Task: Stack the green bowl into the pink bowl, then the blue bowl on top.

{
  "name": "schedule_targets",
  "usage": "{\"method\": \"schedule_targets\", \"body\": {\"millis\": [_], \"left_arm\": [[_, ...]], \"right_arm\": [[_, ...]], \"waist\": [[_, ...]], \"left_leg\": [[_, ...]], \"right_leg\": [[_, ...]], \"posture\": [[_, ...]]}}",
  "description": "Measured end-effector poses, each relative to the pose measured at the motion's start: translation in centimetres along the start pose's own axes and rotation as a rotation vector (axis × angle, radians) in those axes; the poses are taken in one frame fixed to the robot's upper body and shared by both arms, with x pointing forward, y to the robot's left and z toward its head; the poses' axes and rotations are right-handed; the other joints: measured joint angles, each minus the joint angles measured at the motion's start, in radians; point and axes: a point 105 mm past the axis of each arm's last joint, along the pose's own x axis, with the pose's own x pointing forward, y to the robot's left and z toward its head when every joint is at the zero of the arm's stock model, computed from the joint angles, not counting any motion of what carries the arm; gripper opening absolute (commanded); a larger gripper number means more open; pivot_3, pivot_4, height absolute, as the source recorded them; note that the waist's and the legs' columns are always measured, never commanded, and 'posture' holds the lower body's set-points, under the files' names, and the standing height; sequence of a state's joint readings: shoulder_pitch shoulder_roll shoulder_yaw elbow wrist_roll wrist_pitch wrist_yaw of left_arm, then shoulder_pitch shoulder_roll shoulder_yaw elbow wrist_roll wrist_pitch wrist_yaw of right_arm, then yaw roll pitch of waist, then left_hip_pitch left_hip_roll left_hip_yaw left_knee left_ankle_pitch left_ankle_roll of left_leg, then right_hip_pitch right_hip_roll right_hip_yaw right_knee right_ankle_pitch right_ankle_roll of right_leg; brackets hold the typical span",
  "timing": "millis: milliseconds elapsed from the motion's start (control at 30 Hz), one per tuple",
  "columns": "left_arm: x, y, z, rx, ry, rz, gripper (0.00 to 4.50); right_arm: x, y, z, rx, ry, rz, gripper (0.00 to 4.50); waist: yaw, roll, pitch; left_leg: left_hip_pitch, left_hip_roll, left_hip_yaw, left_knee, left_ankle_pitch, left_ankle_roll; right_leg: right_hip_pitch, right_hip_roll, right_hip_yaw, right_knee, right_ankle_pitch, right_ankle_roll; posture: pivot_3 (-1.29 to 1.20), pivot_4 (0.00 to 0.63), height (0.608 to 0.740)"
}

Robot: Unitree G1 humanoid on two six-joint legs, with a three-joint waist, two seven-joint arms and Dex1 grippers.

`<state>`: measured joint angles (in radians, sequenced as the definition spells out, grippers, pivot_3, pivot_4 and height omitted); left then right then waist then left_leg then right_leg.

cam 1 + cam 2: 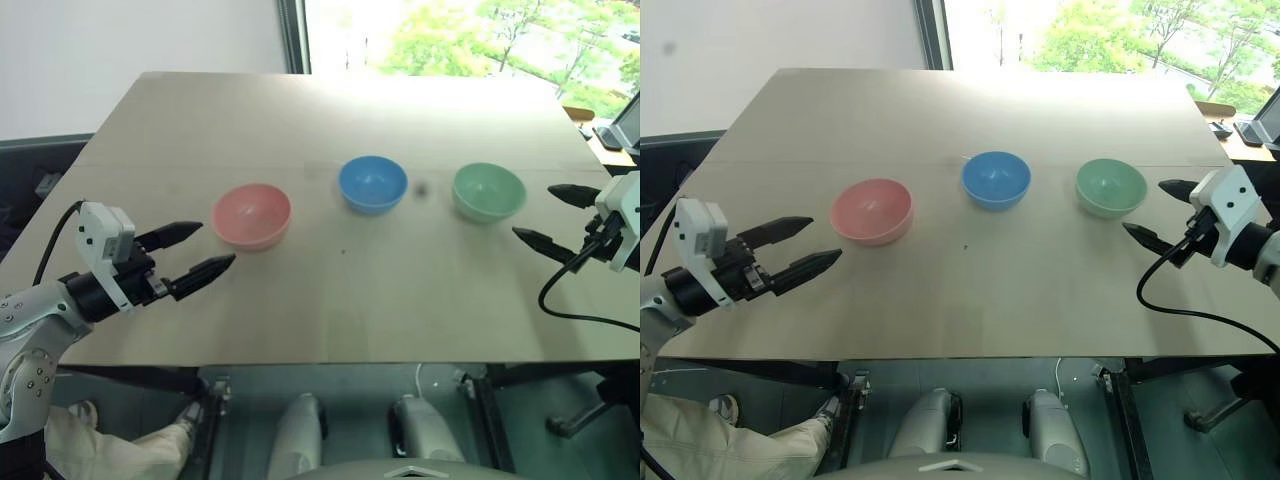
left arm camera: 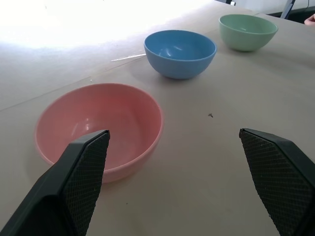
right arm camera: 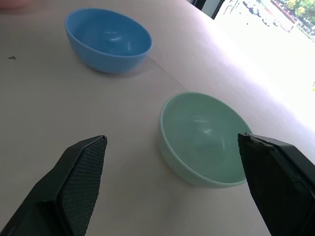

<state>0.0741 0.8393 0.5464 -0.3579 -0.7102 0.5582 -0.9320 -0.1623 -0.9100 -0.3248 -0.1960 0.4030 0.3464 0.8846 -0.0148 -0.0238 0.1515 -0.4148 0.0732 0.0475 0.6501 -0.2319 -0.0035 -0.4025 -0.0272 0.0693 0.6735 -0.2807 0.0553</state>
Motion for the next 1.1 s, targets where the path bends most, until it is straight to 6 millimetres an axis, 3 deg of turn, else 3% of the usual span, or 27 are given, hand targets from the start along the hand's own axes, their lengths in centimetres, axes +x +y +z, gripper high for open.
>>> {"method": "schedule_targets", "body": {"millis": [233,500,633,800,867,1000,1100], "left_arm": [[0.9,0.2,1.4,0.000,-0.065,0.024,4.46],[1.7,0.0,1.1,-0.020,-0.067,0.040,4.46],[2.6,1.0,0.7,0.116,0.027,0.205,4.46],[3.6,0.9,-0.5,0.294,0.226,0.255,4.46],[4.3,0.6,-1.1,0.410,0.351,0.218,4.46],[5.6,-0.2,-2.9,0.479,0.474,0.176,4.46],[6.5,-0.8,-3.7,0.502,0.514,0.139,3.80]], "right_arm": [[0.1,0.1,0.0,0.007,0.003,0.002,4.49],[0.6,0.4,0.1,0.007,-0.008,0.016,4.49],[1.4,0.9,0.8,0.001,-0.047,0.041,4.49],[3.0,2.8,1.7,0.015,-0.106,0.128,4.49],[4.0,5.1,2.5,0.016,-0.152,0.222,4.49],[5.2,8.1,2.8,0.010,-0.177,0.336,4.49],[5.5,9.0,2.8,0.012,-0.181,0.364,4.50]], "waist": [[0.001,0.000,0.000],[0.000,0.000,0.000],[0.001,0.000,0.000],[0.001,-0.001,0.001],[0.001,0.000,0.001],[0.002,0.000,0.002],[0.004,-0.001,0.003]], "left_leg": [[0.000,0.000,0.000,0.000,0.000,0.000],[0.000,0.000,0.000,0.000,0.000,0.000],[0.000,0.000,0.000,0.001,0.000,0.000],[0.000,0.000,-0.001,0.000,0.000,0.000],[0.000,0.000,-0.001,0.000,0.000,0.000],[0.000,0.000,0.000,0.000,0.000,0.000],[-0.002,0.000,0.000,0.000,0.000,0.000]], "right_leg": [[0.000,0.000,0.000,0.000,0.000,0.000],[0.000,0.000,0.000,0.001,0.000,0.000],[0.000,0.000,0.000,0.001,0.000,0.000],[0.000,0.001,0.000,0.001,0.000,0.000],[0.000,0.001,0.000,0.002,0.000,0.000],[0.000,0.001,0.000,0.001,0.000,0.000],[-0.002,0.001,0.000,0.002,0.000,0.000]], "posture": [[0.00,0.150,0.740],[0.00,0.150,0.740],[0.00,0.150,0.740],[0.00,0.150,0.740],[0.00,0.150,0.740],[0.00,0.150,0.740],[0.00,0.150,0.740]]}}
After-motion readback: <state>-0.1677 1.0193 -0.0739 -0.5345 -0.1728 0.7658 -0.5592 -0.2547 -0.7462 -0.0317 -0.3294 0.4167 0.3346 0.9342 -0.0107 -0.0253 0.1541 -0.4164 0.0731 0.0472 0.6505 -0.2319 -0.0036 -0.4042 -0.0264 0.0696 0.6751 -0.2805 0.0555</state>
